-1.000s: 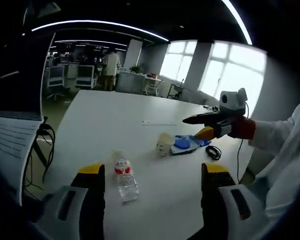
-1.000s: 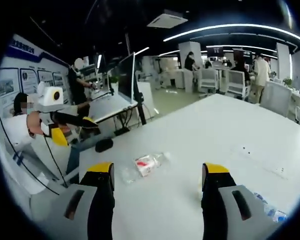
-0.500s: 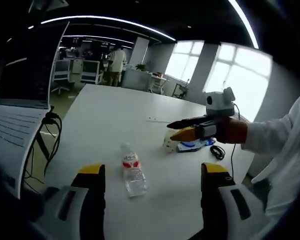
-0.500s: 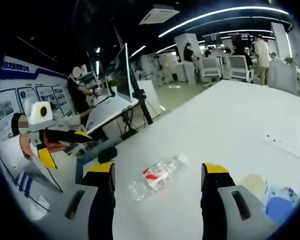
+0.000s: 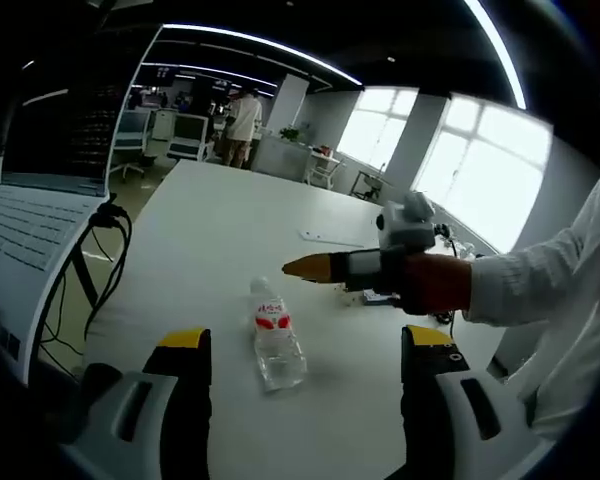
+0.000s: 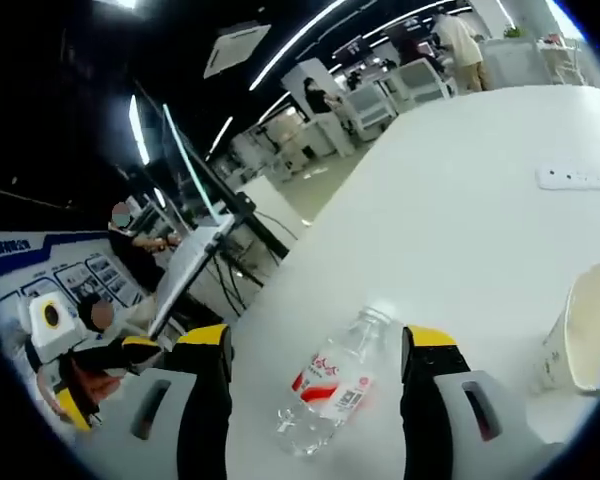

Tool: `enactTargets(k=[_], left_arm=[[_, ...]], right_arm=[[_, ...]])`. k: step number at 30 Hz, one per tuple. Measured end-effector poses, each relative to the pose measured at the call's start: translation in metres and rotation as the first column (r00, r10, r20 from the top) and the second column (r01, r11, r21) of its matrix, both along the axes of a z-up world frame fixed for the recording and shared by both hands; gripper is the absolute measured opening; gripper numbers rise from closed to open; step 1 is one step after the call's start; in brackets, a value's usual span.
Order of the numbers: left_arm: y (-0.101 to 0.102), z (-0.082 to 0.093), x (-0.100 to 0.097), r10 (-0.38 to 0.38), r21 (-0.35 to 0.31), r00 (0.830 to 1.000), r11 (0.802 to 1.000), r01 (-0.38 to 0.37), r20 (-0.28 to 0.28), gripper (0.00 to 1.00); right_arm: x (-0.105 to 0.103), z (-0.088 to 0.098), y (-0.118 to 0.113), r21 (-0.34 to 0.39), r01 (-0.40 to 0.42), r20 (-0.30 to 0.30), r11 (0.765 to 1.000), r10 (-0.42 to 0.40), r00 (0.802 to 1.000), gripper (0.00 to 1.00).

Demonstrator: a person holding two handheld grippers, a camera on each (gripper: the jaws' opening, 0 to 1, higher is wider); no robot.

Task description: Arrange the tabletop items into an orderly group along one side of the table until the central work area is clear of visible clutter.

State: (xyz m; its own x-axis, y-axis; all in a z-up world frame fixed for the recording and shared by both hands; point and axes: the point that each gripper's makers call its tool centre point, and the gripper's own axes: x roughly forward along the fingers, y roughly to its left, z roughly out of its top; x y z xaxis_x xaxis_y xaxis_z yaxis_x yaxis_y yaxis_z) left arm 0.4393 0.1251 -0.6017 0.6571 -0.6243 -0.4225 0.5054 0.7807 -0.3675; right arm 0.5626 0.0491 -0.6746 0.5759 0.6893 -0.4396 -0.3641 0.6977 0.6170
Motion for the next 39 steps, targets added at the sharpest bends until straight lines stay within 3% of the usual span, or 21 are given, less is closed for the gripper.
enactTargets(k=[14, 21, 23, 33, 34, 39], left_arm=[[0.007, -0.016, 0.002, 0.028, -0.026, 0.999, 0.999, -0.028, -0.029, 0.79], [0.002, -0.026, 0.003, 0.026, -0.040, 0.998, 0.999, -0.028, -0.049, 0.79], [0.000, -0.027, 0.004, 0.024, -0.043, 0.998, 0.999, -0.026, -0.051, 0.79], [-0.001, -0.037, 0.004, 0.014, -0.040, 0.998, 0.999, -0.017, -0.067, 0.79], [0.000, -0.040, 0.005, 0.011, -0.034, 0.997, 0.999, -0.014, -0.071, 0.79], [0.001, -0.046, 0.013, 0.006, -0.032, 0.997, 0.999, -0.009, -0.076, 0.78]], right_arm=[[0.029, -0.043, 0.005, 0.055, 0.131, -0.119, 0.990, -0.123, 0.985, 0.63], [0.034, -0.057, 0.011, 0.071, 0.164, -0.158, 0.984, -0.152, 0.976, 0.54], [0.035, -0.061, 0.012, 0.092, 0.184, -0.187, 0.979, -0.165, 0.968, 0.50], [0.043, -0.073, 0.008, 0.106, 0.245, -0.211, 0.964, -0.219, 0.953, 0.25], [0.045, -0.069, 0.012, 0.149, 0.265, -0.229, 0.953, -0.228, 0.947, 0.25], [0.045, -0.069, 0.012, 0.160, 0.277, -0.233, 0.947, -0.237, 0.943, 0.21]])
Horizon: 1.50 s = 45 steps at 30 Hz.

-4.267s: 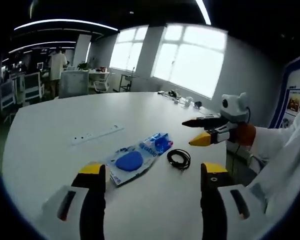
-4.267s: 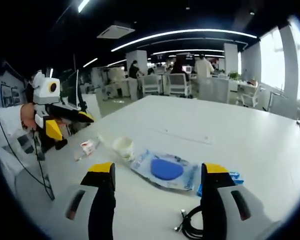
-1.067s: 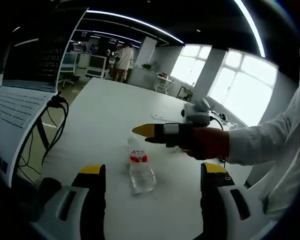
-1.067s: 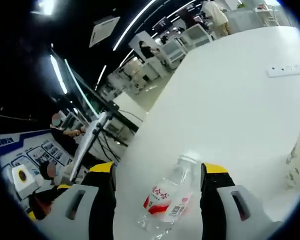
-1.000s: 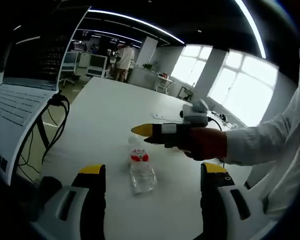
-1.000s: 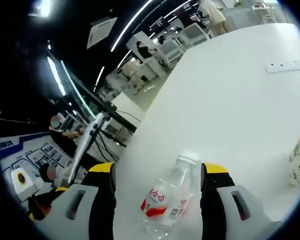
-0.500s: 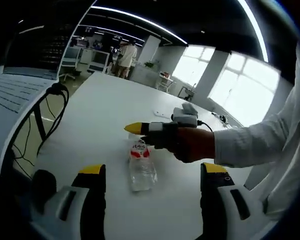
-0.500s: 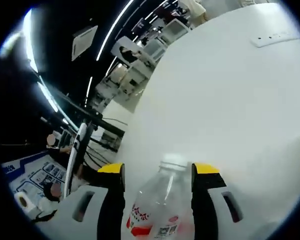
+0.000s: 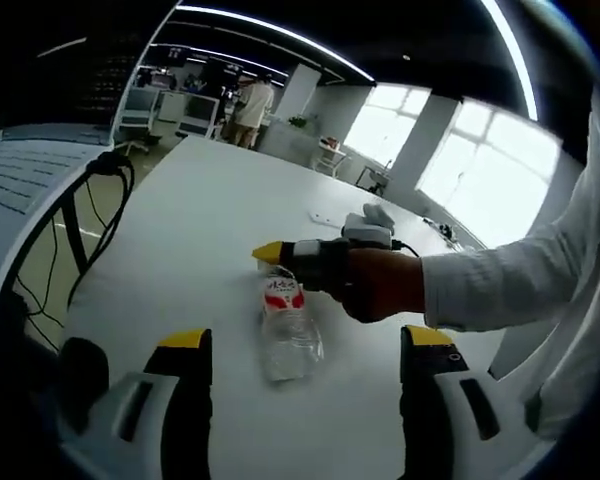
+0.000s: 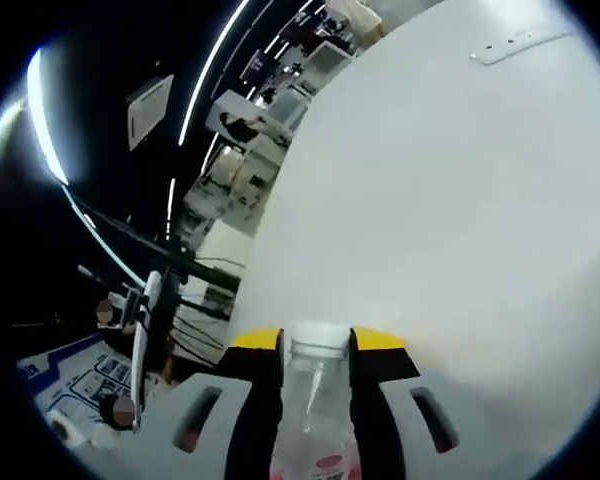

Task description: Arrange the tabletop items into an orderly group along one side of the table until the central work area is clear of visible clutter.

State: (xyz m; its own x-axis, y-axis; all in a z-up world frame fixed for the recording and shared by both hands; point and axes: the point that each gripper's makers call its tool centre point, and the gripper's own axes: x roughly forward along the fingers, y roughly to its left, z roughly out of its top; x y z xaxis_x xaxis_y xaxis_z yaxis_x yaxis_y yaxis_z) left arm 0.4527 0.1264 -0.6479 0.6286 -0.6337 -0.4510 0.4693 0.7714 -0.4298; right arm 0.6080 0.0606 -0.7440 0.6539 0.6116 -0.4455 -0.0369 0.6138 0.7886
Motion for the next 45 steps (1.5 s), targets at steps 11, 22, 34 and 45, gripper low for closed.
enactTargets(k=[11, 22, 34, 45], left_arm=[[-0.015, -0.011, 0.028, -0.058, -0.008, 0.998, 0.998, 0.058, 0.012, 0.76], [-0.019, -0.021, 0.031, -0.086, -0.015, 0.996, 0.996, 0.086, -0.007, 0.75], [-0.030, -0.037, 0.045, -0.169, -0.051, 0.985, 0.985, 0.167, -0.032, 0.72], [-0.054, -0.046, 0.042, -0.314, -0.128, 0.948, 0.943, 0.306, -0.048, 0.69]], right_arm=[[-0.001, 0.004, -0.001, 0.019, 0.013, 0.014, 1.000, -0.013, 1.000, 0.20], [-0.006, 0.016, -0.004, 0.012, -0.002, 0.060, 1.000, 0.001, 0.998, 0.19], [-0.019, 0.056, 0.011, -0.055, -0.127, 0.248, 0.990, 0.136, 0.959, 0.19], [-0.043, 0.087, 0.028, -0.138, -0.244, 0.373, 0.960, 0.278, 0.885, 0.19]])
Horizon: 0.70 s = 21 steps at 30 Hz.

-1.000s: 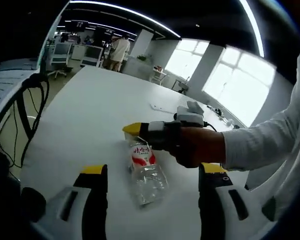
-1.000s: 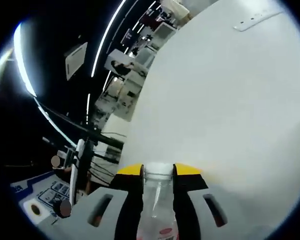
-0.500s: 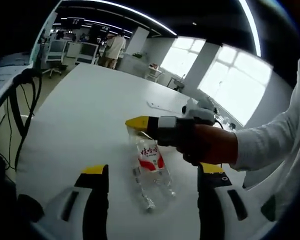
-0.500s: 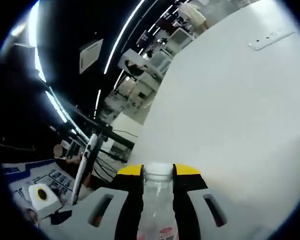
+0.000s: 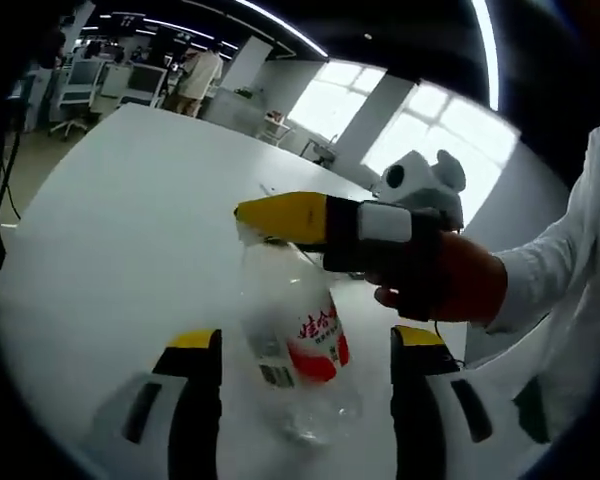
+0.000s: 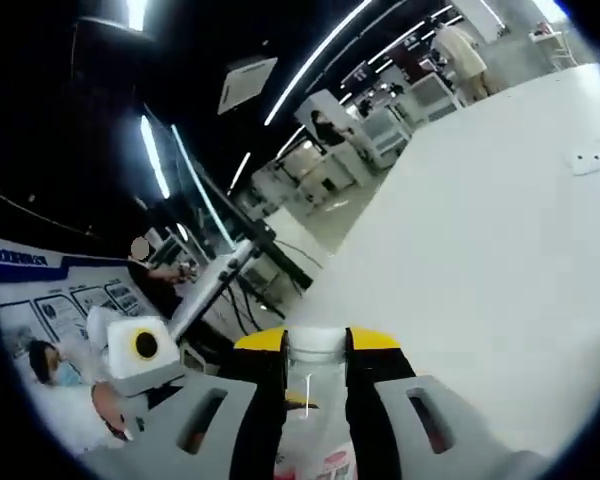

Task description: Arrange the tabletop items into an orderly group along one side of the table until the central work area is clear of visible clutter.

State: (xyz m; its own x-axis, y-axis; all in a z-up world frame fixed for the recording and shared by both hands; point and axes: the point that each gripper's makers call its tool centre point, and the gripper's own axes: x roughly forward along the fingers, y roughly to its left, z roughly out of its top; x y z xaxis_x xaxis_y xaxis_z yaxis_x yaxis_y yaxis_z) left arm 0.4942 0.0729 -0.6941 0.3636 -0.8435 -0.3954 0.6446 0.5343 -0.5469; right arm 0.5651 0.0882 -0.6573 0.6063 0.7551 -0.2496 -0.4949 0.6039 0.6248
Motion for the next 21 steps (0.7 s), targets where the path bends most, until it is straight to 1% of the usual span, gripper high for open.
enactTargets(k=[3, 5, 6, 8, 10, 12, 13, 14, 16, 17, 19, 21], left_arm=[[-0.004, -0.006, -0.004, -0.040, 0.004, 0.999, 0.999, 0.040, -0.006, 0.68], [-0.009, -0.009, -0.007, -0.067, -0.009, 0.998, 0.998, 0.066, -0.021, 0.67], [-0.013, -0.009, -0.011, -0.099, -0.016, 0.995, 0.995, 0.099, -0.019, 0.66], [-0.015, -0.011, -0.015, -0.133, -0.016, 0.991, 0.991, 0.133, -0.020, 0.60], [-0.016, -0.012, -0.015, -0.136, -0.028, 0.991, 0.990, 0.136, -0.019, 0.53], [-0.016, -0.013, -0.014, -0.139, -0.029, 0.990, 0.990, 0.139, -0.005, 0.45], [-0.015, -0.014, -0.013, -0.145, -0.028, 0.989, 0.989, 0.145, 0.000, 0.45], [-0.017, -0.014, -0.015, -0.149, -0.046, 0.989, 0.988, 0.148, -0.016, 0.45], [-0.021, -0.012, -0.016, -0.164, -0.050, 0.986, 0.985, 0.164, 0.011, 0.45], [-0.021, -0.012, -0.017, -0.166, -0.051, 0.986, 0.985, 0.167, 0.010, 0.44], [-0.023, -0.010, -0.017, -0.173, -0.052, 0.984, 0.983, 0.175, 0.029, 0.44], [-0.025, -0.009, -0.017, -0.174, -0.058, 0.984, 0.983, 0.176, 0.031, 0.42]], right_arm=[[-0.006, 0.005, 0.001, -0.005, -0.020, 0.018, 1.000, 0.020, 1.000, 0.19], [-0.010, 0.007, 0.003, -0.015, -0.042, 0.030, 0.999, 0.042, 0.999, 0.19], [-0.011, 0.008, 0.003, -0.019, -0.050, 0.038, 0.999, 0.051, 0.998, 0.19], [-0.014, 0.010, 0.002, -0.022, -0.057, 0.044, 0.998, 0.058, 0.997, 0.19], [-0.017, 0.013, 0.003, -0.028, -0.068, 0.054, 0.997, 0.069, 0.996, 0.19], [-0.020, 0.014, 0.003, -0.035, -0.078, 0.062, 0.996, 0.080, 0.995, 0.19], [-0.022, 0.015, 0.003, -0.040, -0.083, 0.067, 0.996, 0.086, 0.994, 0.19], [-0.023, 0.016, 0.002, -0.038, -0.083, 0.071, 0.996, 0.085, 0.994, 0.19], [-0.024, 0.017, 0.000, -0.046, -0.088, 0.079, 0.995, 0.091, 0.993, 0.19], [-0.025, 0.018, -0.001, -0.051, -0.092, 0.083, 0.994, 0.096, 0.992, 0.19], [-0.027, 0.021, -0.001, -0.056, -0.103, 0.093, 0.993, 0.108, 0.990, 0.19], [-0.028, 0.024, -0.002, -0.085, -0.118, 0.110, 0.989, 0.127, 0.986, 0.18]])
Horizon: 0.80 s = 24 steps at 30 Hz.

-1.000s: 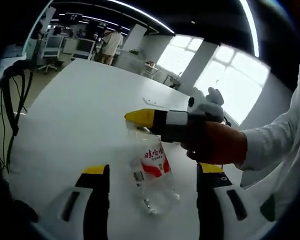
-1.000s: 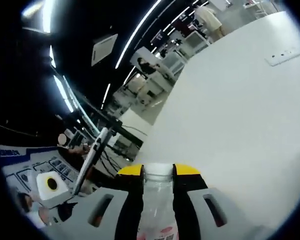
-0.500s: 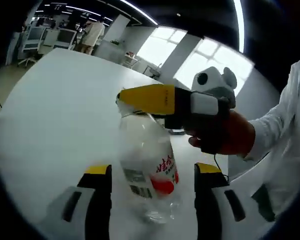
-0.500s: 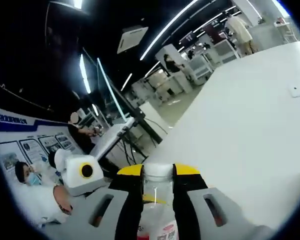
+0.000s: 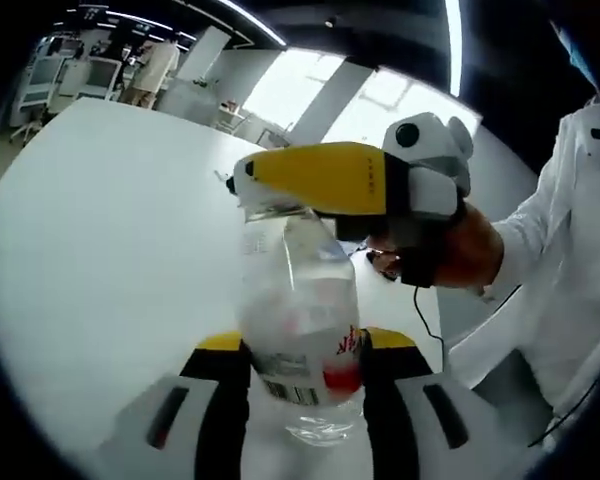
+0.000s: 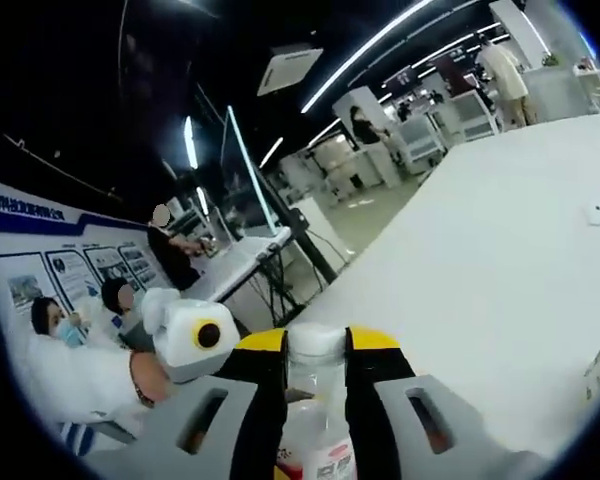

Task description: Arrange the tabletop items into an orderly group along one side of the table until the central work area is clear of visible clutter.

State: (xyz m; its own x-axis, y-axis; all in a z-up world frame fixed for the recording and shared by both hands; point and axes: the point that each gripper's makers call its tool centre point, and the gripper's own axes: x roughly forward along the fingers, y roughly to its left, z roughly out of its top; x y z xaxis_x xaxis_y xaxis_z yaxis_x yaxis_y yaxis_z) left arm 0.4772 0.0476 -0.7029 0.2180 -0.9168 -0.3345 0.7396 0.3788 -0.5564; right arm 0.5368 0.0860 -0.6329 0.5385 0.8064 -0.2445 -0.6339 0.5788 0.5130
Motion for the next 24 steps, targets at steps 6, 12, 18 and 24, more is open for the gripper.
enactTargets(k=[6, 12, 18, 24], left_arm=[[-0.010, 0.003, 0.004, -0.008, -0.001, 1.000, 1.000, 0.008, 0.020, 0.40], [-0.029, 0.015, 0.018, -0.032, -0.007, 0.998, 0.999, 0.032, 0.055, 0.40], [-0.050, 0.035, 0.039, -0.059, -0.008, 0.989, 0.998, 0.061, 0.138, 0.40], [-0.070, 0.046, 0.059, -0.092, -0.002, 0.974, 0.996, 0.095, 0.209, 0.40]], right_arm=[[-0.003, 0.010, -0.008, -0.051, -0.019, 0.068, 0.999, 0.022, 0.997, 0.18], [0.007, 0.024, -0.025, -0.061, -0.001, 0.119, 0.998, 0.009, 0.993, 0.18], [0.024, 0.045, -0.045, -0.077, 0.018, 0.197, 0.997, -0.003, 0.980, 0.18], [0.039, 0.061, -0.068, -0.090, 0.049, 0.247, 0.995, -0.025, 0.969, 0.18]])
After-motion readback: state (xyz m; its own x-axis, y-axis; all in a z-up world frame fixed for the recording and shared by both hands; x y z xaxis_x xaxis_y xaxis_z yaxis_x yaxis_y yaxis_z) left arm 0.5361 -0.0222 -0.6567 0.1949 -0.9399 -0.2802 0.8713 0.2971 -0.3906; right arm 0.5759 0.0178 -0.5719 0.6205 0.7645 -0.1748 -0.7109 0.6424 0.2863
